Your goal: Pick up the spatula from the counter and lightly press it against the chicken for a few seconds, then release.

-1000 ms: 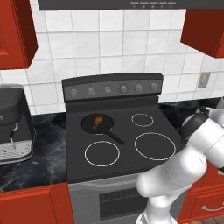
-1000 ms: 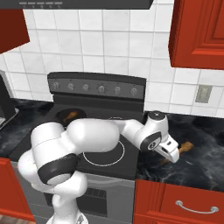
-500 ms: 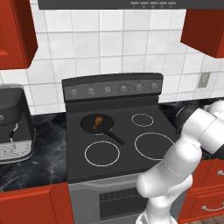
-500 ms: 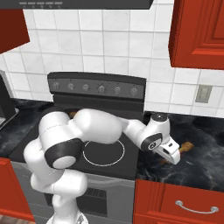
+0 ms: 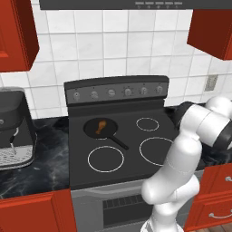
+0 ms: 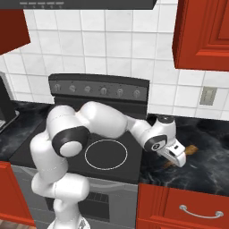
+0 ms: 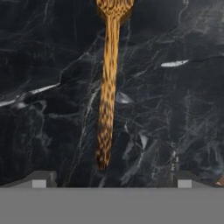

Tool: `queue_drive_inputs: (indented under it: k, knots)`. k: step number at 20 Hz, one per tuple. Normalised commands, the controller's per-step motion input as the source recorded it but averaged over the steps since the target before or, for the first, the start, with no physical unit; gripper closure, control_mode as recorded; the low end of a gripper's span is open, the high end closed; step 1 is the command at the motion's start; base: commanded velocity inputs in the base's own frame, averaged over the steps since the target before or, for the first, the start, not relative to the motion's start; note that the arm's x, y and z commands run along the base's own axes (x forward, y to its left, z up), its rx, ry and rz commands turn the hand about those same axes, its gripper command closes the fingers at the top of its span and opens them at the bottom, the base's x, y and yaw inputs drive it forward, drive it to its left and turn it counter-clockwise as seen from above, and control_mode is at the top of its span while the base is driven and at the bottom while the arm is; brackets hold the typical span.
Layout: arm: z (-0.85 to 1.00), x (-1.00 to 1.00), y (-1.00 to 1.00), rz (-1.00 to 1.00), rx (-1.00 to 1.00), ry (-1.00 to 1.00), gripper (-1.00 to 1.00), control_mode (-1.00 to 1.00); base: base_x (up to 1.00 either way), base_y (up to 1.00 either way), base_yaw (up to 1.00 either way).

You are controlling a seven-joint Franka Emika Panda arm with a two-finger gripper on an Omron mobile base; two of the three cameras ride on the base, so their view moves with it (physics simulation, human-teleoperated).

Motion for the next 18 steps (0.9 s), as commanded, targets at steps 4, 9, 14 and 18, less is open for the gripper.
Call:
queue_drive_inputs:
  k: [4,9,14,18]
  knots:
    - [-0.13,0.09,-0.11,0.00,0.01,0.01,-1.00,-1.00,0.00,0.00,0.00]
    - [-0.15,0.10,-0.08,0.00,0.01,0.01,-1.00,-1.00,0.00,0.00,0.00]
    - [-0.09,0.13,-0.03,0.00,0.00,0.01,-1.00,-1.00,0.00,0.00,0.00]
    - [-0.07,0.18,0.00,0.00,0.00,0.02,-1.00,-1.00,0.00,0.00,0.00]
